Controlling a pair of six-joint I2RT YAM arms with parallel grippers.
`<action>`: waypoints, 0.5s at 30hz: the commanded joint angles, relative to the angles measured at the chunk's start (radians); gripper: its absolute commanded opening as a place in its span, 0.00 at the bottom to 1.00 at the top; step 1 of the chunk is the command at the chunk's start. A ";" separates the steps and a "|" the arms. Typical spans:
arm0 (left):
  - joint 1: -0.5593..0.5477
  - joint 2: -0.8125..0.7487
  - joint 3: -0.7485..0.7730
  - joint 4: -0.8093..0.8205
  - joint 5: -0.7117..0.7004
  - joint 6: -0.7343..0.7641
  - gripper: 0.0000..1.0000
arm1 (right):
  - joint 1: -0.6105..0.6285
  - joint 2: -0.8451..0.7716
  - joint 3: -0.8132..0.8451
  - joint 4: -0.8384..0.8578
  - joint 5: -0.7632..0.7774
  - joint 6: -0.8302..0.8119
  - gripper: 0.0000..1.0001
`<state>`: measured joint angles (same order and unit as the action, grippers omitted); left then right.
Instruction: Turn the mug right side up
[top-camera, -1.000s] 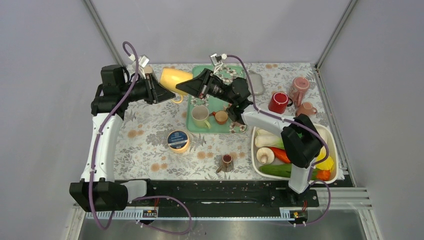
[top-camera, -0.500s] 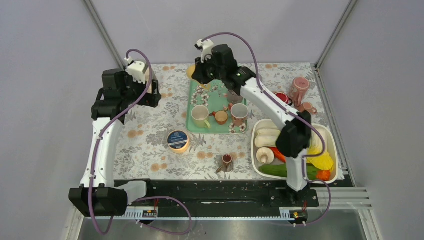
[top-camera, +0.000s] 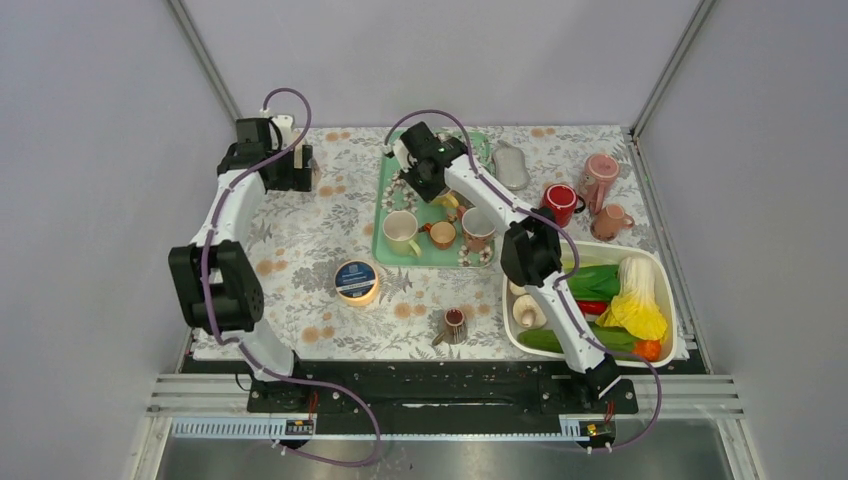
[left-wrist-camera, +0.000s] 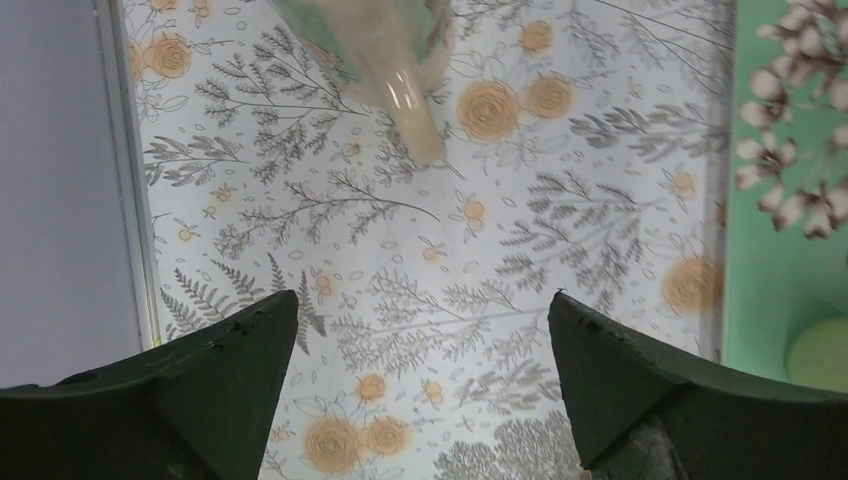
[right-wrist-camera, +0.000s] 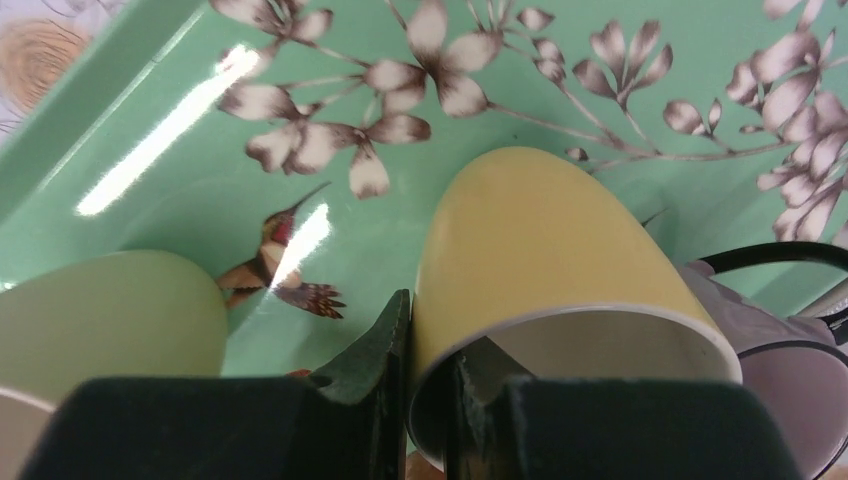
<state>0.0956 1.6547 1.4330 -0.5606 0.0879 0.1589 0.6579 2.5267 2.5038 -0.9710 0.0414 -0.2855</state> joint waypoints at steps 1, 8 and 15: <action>0.009 0.104 0.120 0.094 -0.077 -0.051 0.98 | -0.033 -0.051 0.024 0.040 -0.013 -0.026 0.00; 0.055 0.331 0.291 0.062 -0.040 -0.116 0.92 | -0.035 0.004 0.022 -0.014 -0.012 -0.027 0.00; 0.053 0.471 0.425 0.058 -0.034 -0.111 0.81 | -0.036 -0.018 0.012 -0.009 -0.032 -0.010 0.37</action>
<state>0.1497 2.0827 1.7508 -0.5297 0.0494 0.0643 0.6189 2.5370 2.4924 -0.9855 0.0322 -0.2916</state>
